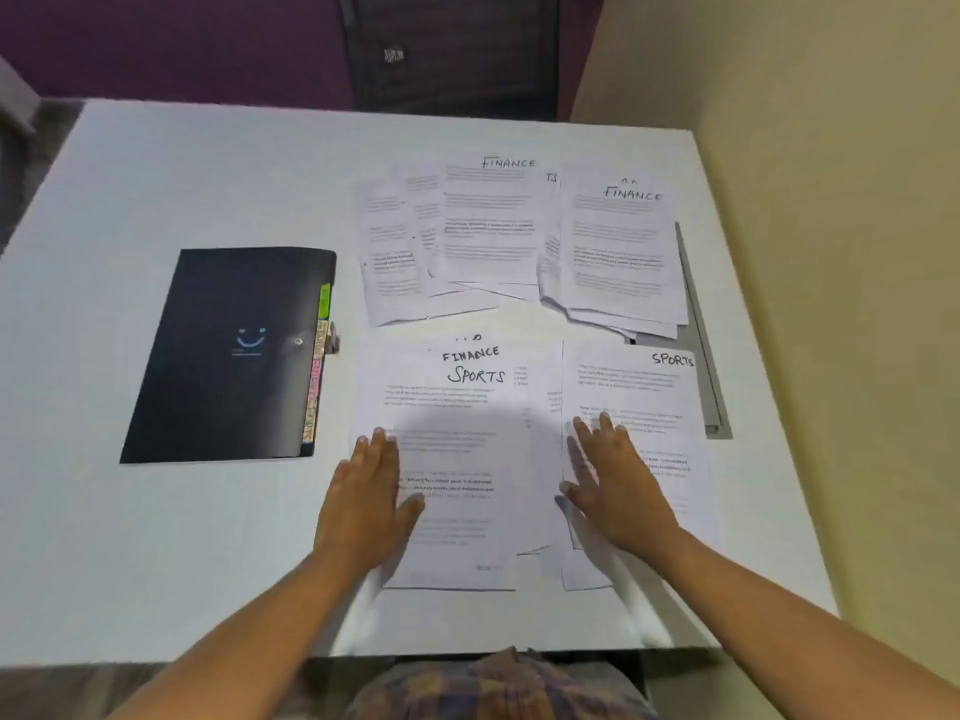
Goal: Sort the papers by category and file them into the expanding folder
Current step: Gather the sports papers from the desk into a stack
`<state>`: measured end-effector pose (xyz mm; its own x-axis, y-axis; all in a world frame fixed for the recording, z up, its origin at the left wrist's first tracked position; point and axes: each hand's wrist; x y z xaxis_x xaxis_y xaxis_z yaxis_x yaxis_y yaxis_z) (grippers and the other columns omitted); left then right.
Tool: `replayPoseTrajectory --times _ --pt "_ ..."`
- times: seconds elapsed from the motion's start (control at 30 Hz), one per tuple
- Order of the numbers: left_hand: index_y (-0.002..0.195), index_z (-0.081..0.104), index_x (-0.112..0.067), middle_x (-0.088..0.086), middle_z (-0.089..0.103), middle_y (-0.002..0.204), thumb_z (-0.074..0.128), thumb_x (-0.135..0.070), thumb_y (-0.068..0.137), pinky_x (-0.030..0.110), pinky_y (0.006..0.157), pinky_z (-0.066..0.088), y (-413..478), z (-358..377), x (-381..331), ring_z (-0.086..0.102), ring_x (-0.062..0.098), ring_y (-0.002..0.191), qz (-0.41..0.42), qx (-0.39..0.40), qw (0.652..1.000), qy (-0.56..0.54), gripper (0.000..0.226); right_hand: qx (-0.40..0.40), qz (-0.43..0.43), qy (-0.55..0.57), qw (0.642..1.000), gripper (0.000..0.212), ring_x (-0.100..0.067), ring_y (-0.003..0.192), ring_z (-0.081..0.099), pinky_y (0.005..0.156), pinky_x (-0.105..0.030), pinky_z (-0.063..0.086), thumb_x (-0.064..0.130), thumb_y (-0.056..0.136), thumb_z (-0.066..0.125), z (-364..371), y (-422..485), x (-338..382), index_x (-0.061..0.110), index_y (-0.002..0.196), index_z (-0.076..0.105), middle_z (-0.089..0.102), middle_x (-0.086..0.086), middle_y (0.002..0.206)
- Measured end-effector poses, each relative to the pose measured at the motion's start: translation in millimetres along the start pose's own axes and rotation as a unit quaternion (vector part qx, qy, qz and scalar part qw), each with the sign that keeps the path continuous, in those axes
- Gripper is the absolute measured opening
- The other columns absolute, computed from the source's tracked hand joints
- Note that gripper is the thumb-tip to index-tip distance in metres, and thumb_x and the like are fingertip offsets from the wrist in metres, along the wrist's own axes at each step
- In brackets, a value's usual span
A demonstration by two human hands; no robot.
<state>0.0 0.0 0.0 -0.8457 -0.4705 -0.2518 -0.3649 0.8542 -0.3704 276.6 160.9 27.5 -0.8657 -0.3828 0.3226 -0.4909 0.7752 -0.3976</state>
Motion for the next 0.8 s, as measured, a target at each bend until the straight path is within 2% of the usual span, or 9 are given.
replayPoseTrajectory --times 0.17,0.37,0.53,0.63,0.7,0.8 --pt "0.157 0.002 -0.015 0.002 -0.002 0.165 0.050 -0.059 0.091 0.046 0.120 0.016 -5 20 12 0.003 0.026 0.152 -0.016 0.044 0.999 0.001 0.093 0.107 0.042 -0.078 0.990 0.093 -0.034 0.153 -0.008 0.119 -0.050 0.020 0.050 0.090 0.060 31 -8 -8 0.030 0.158 -0.001 -0.011 -0.008 0.167" --pt "0.157 0.003 -0.020 -0.002 -0.003 0.165 0.053 -0.060 0.089 0.043 0.120 0.010 -6 25 16 0.002 0.023 0.152 -0.016 0.023 0.999 -0.042 0.094 0.118 0.040 -0.067 0.990 0.097 -0.036 0.152 -0.009 0.120 -0.056 0.020 0.049 0.088 0.064 31 -6 -8 0.033 0.158 -0.001 -0.011 -0.009 0.166" --pt "0.157 0.006 -0.022 -0.005 -0.004 0.164 0.057 -0.059 0.088 0.038 0.120 0.005 -9 31 18 0.001 0.020 0.152 -0.021 -0.001 0.997 -0.077 0.093 0.131 0.041 -0.054 0.989 0.095 -0.032 0.152 -0.014 0.121 -0.053 0.018 0.047 0.090 0.062 26 -8 -6 0.032 0.158 -0.003 -0.015 -0.006 0.166" --pt "0.157 0.014 -0.021 -0.004 0.006 0.164 0.065 -0.052 0.086 0.040 0.121 0.016 -10 28 11 0.011 0.020 0.152 -0.062 -0.041 0.985 -0.157 0.092 0.140 0.043 -0.069 0.987 0.096 -0.033 0.152 -0.014 0.121 -0.050 0.017 0.047 0.090 0.061 24 -8 -4 0.030 0.158 -0.006 -0.016 -0.007 0.166" --pt "0.154 0.023 -0.024 -0.003 0.022 0.162 0.068 -0.052 0.084 0.042 0.118 0.026 -15 24 8 0.026 0.022 0.148 -0.118 -0.090 0.968 -0.204 0.087 0.147 0.044 -0.084 0.985 0.097 -0.033 0.152 -0.014 0.121 -0.048 0.018 0.047 0.091 0.059 23 -7 -2 0.029 0.158 -0.009 -0.018 -0.007 0.165" --pt "0.140 0.038 -0.027 0.000 0.048 0.144 0.074 -0.052 0.077 0.048 0.102 0.049 -27 17 14 0.052 0.025 0.127 -0.178 -0.125 0.950 -0.224 0.078 0.145 0.046 -0.088 0.984 0.098 -0.035 0.152 -0.014 0.122 -0.048 0.016 0.047 0.091 0.059 24 -5 0 0.027 0.157 -0.011 -0.018 -0.009 0.165"
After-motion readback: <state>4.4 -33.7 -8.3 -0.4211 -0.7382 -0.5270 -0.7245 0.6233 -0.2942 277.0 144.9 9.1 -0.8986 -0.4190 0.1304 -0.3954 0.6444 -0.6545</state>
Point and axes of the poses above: each hand's wrist, its own y-axis towards the middle knuckle, its own z-axis out of the palm, x = y × z
